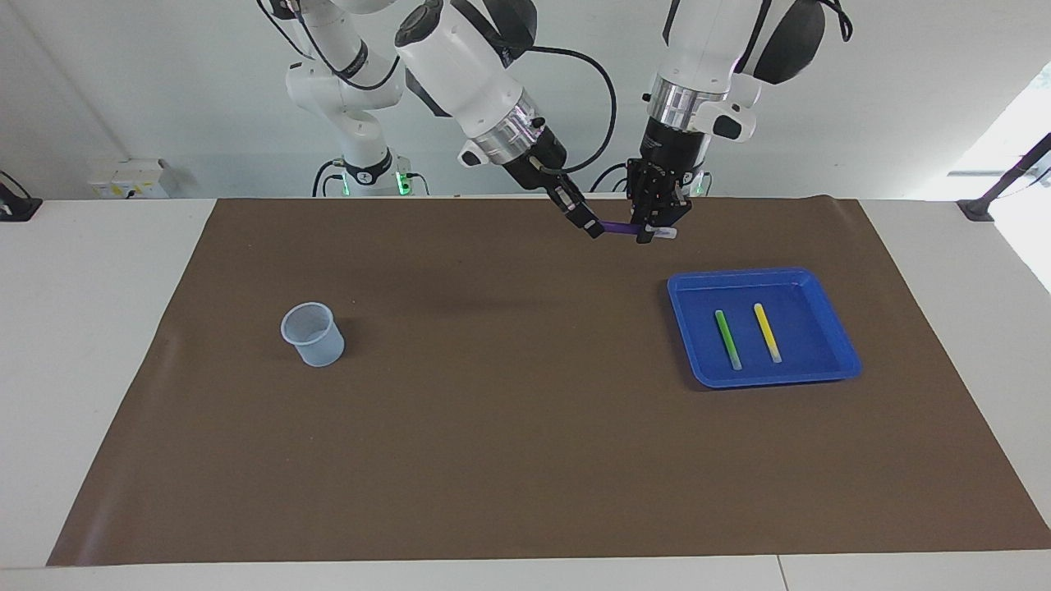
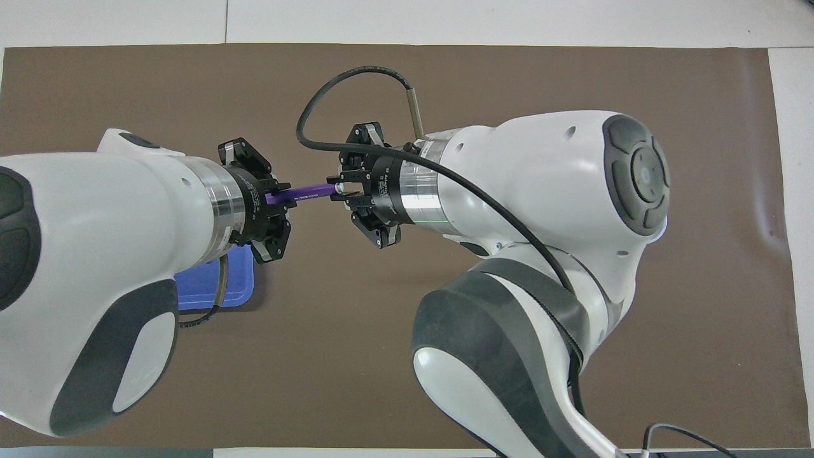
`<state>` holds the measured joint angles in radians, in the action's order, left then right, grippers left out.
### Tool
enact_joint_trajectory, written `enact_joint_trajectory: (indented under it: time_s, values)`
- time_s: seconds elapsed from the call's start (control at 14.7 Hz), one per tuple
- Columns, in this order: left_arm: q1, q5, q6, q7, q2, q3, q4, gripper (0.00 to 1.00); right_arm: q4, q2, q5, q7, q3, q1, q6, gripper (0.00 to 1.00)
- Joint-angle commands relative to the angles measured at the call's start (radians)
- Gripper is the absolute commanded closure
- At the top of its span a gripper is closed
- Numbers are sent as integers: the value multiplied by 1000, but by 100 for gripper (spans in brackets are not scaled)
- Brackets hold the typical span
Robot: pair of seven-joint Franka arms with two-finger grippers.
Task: Right arm passes pens to left for tray arrangement
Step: 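Close the left gripper on the purple pen beside the right gripper, then open the right gripper and withdraw while the left gripper carries the pen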
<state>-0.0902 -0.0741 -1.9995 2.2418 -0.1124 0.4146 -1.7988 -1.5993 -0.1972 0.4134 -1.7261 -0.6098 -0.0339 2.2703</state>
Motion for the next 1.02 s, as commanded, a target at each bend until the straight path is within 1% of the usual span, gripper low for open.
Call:
enact_joint_trajectory:
  time_s: [0.0,0.27,0.34,0.41,0.48,0.54,0.68,0.82,0.95]
  values:
    - [-2,31,-1,25,-6,-11,4,100,-4,2,15,0,-10,6,-15,100]
    - [-2,45,-1,32,-6,-10,4,100,-4,2,8,5,-10,6,-18,100]
    - [-2,45,-1,30,-6,-11,4,100,-2,1,5,6,-8,8,-25,86]
    - [0,45,-1,30,-6,-11,4,100,-2,2,2,20,-7,8,-29,35]
    - [1,45,-1,30,-6,-11,4,100,1,2,-5,31,-1,9,-40,13]
    - [3,45,-1,30,-6,-10,4,100,11,2,-27,54,4,17,-69,2]
    - [7,45,-2,30,-6,-11,4,100,56,4,-106,144,24,20,-197,0]
    - [12,45,-5,28,-4,-11,3,100,58,10,-123,254,68,23,-268,0]
    - [21,45,-12,16,-3,-14,1,100,50,36,-125,414,143,22,-328,0]
